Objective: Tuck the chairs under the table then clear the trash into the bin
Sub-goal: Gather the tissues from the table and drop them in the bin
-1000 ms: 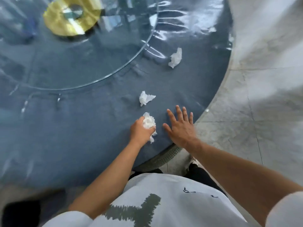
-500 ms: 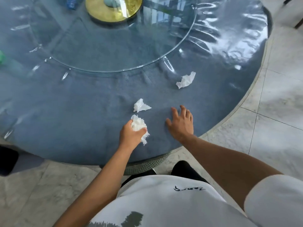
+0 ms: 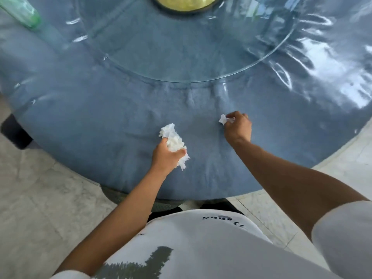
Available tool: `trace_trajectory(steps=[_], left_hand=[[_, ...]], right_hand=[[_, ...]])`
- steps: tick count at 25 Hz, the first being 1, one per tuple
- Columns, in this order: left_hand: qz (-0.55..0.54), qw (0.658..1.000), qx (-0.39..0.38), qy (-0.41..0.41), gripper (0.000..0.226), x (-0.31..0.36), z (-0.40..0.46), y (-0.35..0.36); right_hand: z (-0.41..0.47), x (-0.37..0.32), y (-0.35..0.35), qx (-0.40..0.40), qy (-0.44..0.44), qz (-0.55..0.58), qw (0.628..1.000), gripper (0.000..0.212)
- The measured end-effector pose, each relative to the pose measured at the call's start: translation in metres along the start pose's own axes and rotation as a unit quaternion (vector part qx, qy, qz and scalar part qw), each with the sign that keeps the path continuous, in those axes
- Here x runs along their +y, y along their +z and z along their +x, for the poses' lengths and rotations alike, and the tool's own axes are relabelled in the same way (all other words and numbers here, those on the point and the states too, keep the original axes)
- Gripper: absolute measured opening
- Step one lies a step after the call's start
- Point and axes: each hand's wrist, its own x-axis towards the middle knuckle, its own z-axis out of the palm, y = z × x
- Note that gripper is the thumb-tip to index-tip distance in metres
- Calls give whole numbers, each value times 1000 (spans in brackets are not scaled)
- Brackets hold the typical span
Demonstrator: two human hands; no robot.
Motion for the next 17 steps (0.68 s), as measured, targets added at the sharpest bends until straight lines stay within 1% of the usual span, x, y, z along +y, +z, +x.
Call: trace_trajectory(steps=[2,5,6,8,10,11,12,13,14,15,16,17], left_hand=[[-44,999,-6,-16,41,-2,0,0],[-128,992,7,-20,61,-12,-1,-12],[-164,986,8,-23,62,-16,-4,-18],[-211,977,5,-25,51,-28,-7,-29],[-218,975,26,-39,40,-40,-8,-44],[-201,977,48,-50,40,-45,-7,-53],[-168,982,69,-57,45,-53,-5,-63],[-132,986,87,-60,51,-60,-2,-74],[-100,989,96,-57,51,-68,1,-85],[-73,992,94,-48,46,-75,3,-95],[-51,994,89,-36,43,-82,5,-103],[-39,995,85,-33,42,-88,7,-111]], right_hand=[[-17,-16,13,-56,-6,54,997,26],[-58,-41,41,-205,-42,113,971,31],[-72,-48,52,-249,-51,123,959,33],[-94,-61,70,-319,-34,158,934,36],[-106,-73,81,-358,26,220,907,36],[-108,-77,85,-350,29,229,908,33],[-108,-82,90,-315,-14,196,929,30],[-105,-85,96,-253,-91,120,956,28],[-102,-88,101,-188,-169,33,967,25],[-100,-91,106,-128,-233,-38,963,24],[-97,-93,110,-92,-271,-89,954,26],[-95,-95,115,-78,-286,-129,946,29]])
